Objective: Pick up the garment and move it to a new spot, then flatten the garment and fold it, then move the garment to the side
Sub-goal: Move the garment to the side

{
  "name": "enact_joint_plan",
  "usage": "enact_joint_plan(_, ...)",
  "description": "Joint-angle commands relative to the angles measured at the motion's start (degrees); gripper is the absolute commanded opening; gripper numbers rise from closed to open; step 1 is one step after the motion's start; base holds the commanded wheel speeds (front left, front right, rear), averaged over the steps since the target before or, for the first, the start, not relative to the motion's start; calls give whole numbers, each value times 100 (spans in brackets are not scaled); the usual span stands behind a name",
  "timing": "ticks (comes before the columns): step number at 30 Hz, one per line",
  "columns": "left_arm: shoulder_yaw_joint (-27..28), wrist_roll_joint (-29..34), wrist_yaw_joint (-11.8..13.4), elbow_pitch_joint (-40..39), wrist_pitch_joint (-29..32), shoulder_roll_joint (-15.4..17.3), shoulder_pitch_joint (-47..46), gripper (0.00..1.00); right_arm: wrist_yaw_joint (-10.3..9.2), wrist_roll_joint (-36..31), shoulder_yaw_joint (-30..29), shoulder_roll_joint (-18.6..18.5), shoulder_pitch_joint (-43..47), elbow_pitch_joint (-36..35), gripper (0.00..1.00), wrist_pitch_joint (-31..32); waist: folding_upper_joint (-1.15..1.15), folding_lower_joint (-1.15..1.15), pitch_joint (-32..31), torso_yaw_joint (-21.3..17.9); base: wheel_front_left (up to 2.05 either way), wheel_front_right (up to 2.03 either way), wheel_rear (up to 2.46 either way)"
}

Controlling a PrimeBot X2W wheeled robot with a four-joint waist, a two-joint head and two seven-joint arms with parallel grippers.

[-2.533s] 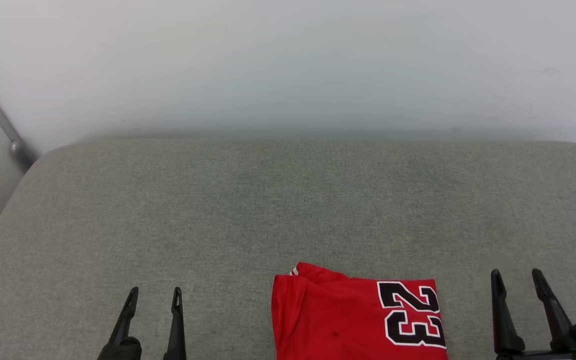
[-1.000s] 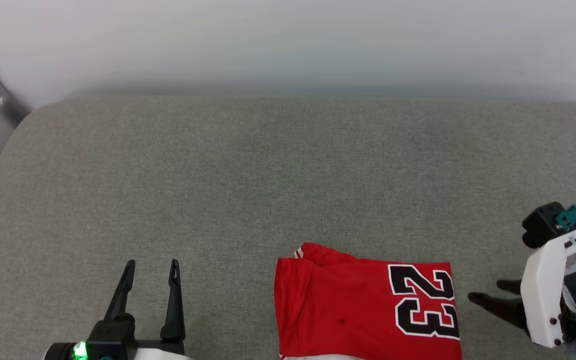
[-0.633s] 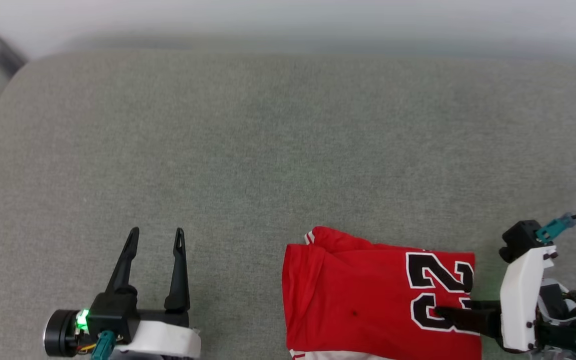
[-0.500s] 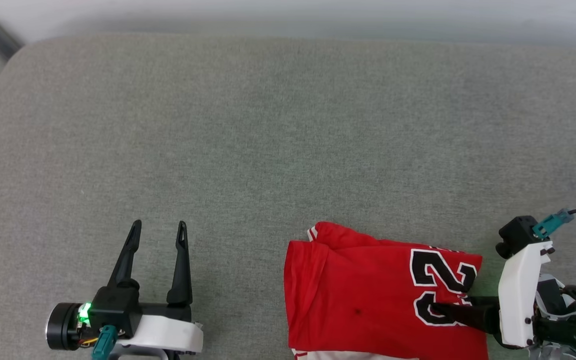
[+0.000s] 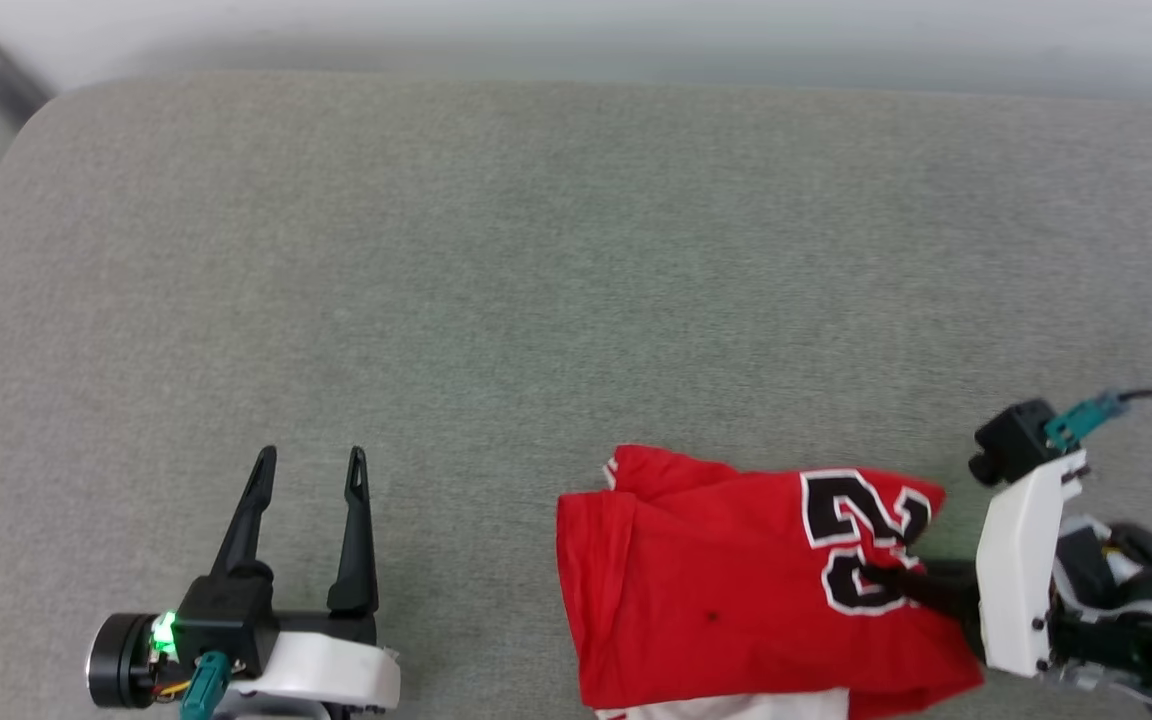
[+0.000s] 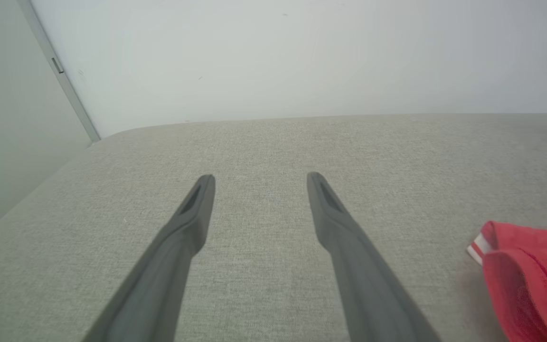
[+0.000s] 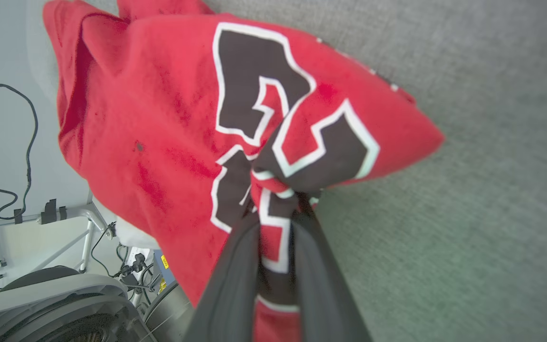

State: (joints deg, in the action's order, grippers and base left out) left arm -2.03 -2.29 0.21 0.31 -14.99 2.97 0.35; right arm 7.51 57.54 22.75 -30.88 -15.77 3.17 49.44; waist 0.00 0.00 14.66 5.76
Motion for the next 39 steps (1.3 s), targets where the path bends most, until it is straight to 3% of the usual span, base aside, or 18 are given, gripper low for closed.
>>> enact_joint_plan(1,13,-16,14,-11,-26,-11,71,100,-5,6,0,-63,-123,-61,0,-38,0,0,-100,-116,0,0,0)
enact_joint_plan(6,102,-27,27,-123,-26,-12,194,100,-4,-77,142,-438,-472,-367,0,-142,0,0,-188,-548,0,0,0)
enact_joint_plan(12,234,1,17,-301,-26,-10,133,100,-5,-403,331,-1091,-1026,-541,0,-247,0,0,123,-1268,0,0,0)
enact_joint_plan(22,489,121,-112,-588,-21,239,-287,100,-5,-1143,410,-2005,-1995,139,0,-808,0,0,1038,-2217,0,0,0)
enact_joint_plan(31,550,158,-199,-833,-21,413,-586,100,-5,-1755,-157,-2276,-2611,1426,0,-1296,0,0,1691,-2318,0,0,0)
enact_joint_plan(39,523,160,-199,-909,-3,402,-704,100,-5,-2397,-929,-1964,-2764,2311,0,-1640,0,0,1980,-2140,0,0,0)
